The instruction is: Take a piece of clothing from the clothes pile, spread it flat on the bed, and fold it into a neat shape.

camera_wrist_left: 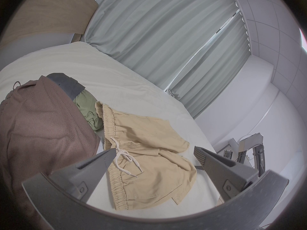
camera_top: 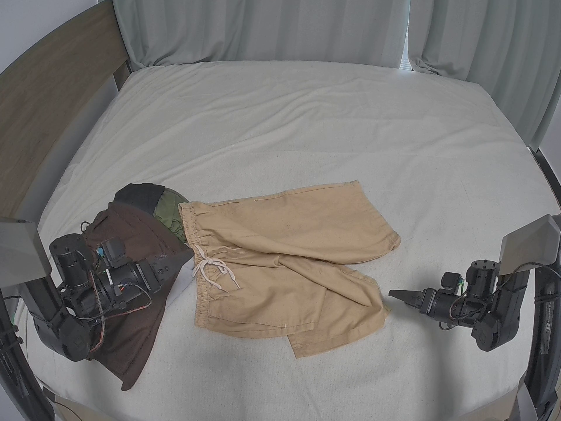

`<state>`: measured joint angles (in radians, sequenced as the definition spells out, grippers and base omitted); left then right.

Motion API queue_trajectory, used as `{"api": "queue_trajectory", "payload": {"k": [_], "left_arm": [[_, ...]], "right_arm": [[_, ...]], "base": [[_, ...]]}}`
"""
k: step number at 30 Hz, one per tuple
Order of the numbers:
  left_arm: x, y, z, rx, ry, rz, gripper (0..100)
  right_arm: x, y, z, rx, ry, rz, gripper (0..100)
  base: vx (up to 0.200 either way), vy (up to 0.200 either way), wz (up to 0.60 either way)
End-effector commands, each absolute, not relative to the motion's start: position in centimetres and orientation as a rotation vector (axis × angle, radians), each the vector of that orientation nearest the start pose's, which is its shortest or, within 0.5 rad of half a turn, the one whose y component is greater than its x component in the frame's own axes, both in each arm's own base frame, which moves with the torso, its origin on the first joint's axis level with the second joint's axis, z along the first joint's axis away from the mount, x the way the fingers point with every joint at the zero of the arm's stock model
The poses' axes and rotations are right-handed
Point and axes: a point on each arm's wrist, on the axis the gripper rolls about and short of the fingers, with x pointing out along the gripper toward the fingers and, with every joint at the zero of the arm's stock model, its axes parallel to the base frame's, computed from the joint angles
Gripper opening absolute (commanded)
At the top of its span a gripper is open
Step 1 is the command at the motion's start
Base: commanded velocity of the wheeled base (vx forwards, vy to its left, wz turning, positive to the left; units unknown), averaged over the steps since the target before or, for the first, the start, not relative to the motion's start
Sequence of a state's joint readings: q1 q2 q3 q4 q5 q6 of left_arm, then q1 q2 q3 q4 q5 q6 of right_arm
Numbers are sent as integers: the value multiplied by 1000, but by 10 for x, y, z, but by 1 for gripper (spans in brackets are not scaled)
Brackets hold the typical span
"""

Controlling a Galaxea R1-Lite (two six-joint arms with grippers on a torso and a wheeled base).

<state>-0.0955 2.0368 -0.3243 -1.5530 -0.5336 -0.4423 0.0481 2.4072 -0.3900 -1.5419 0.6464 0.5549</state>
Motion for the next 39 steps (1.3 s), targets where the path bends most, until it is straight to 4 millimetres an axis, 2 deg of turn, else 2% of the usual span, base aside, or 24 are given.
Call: {"api": "queue_trajectory", "payload": {"k": [1,5,19,20,32,39], "left_arm": [[281,-39,68,-461,297,-586,100],[281,-39,69,-460,292,-587,100],[281,-39,70,-460,288,-586,100],[281,-38,70,-459,286,-585,100],[281,-37,70,-460,286,-580,100],[281,-37,71,-461,282,-583,100]], "right_arm": [[299,31,-50,650,688,541,100],[298,32,-58,612,700,552,100],[301,52,-57,596,706,616,100],[302,53,-57,594,700,619,0],[304,51,-62,600,704,611,0],[309,41,-54,604,664,587,0]], "base": [[0,0,0],[0,0,0],[0,0,0],[0,0,0],[0,0,0],[0,0,0]]}}
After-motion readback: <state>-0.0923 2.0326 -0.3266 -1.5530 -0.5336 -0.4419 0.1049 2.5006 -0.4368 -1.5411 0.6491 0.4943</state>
